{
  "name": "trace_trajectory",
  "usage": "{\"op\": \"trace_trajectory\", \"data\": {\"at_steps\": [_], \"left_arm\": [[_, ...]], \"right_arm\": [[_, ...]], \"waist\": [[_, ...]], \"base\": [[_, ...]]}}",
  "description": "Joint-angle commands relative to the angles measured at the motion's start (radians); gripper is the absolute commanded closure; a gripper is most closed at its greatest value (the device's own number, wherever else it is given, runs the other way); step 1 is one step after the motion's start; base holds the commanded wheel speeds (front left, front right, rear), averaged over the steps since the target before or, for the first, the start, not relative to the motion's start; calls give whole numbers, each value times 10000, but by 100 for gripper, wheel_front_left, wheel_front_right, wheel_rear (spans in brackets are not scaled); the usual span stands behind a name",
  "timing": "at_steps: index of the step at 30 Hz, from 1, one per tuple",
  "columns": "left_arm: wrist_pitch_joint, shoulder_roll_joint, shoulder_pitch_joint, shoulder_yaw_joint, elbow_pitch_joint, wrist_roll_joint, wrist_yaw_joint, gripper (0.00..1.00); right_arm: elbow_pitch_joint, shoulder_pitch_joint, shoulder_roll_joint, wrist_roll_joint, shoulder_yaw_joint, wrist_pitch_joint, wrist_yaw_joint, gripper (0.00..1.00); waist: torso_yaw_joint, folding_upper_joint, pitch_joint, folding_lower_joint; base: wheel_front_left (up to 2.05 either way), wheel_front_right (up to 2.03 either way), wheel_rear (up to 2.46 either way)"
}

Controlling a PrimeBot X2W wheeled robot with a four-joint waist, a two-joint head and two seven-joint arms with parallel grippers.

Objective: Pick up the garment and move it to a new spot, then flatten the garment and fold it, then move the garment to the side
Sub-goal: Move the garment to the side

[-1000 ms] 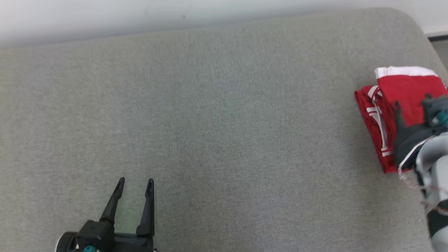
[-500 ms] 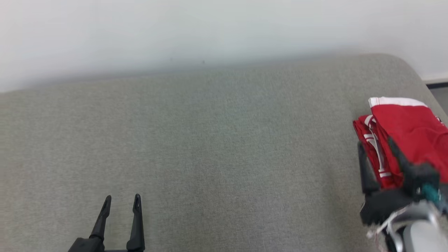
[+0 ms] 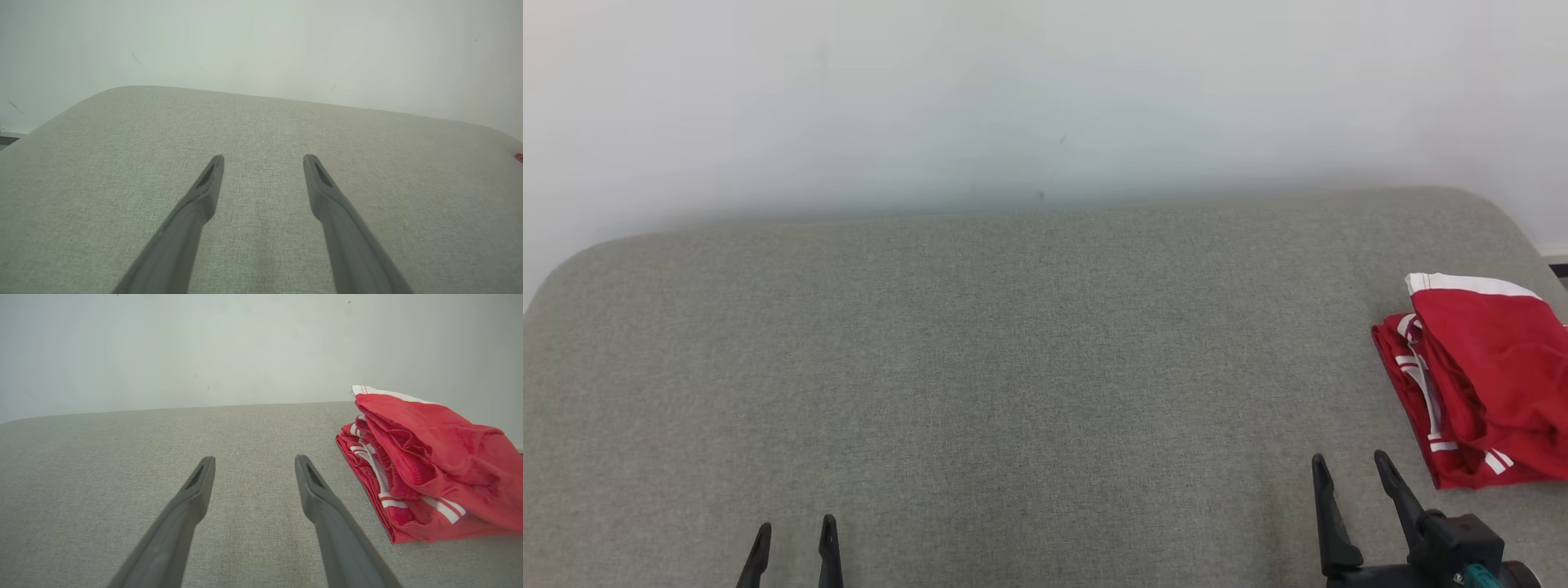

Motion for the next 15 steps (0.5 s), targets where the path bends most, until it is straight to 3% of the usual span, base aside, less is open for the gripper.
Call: {"op": "trace_trajectory", "data": {"at_steps": [1, 15], "left_arm": [[-28, -27, 198, 50, 74, 78, -30, 0], [-28, -41, 367, 192, 459, 180, -266, 0]], "right_arm": [[59, 169, 52, -5, 12, -102, -26, 0], [-48, 664, 99, 235, -442, -275, -26, 0]], "waist": [[73, 1, -73, 2], [436, 1, -290, 2]], "base": [[0, 0, 0], [0, 0, 0]]}}
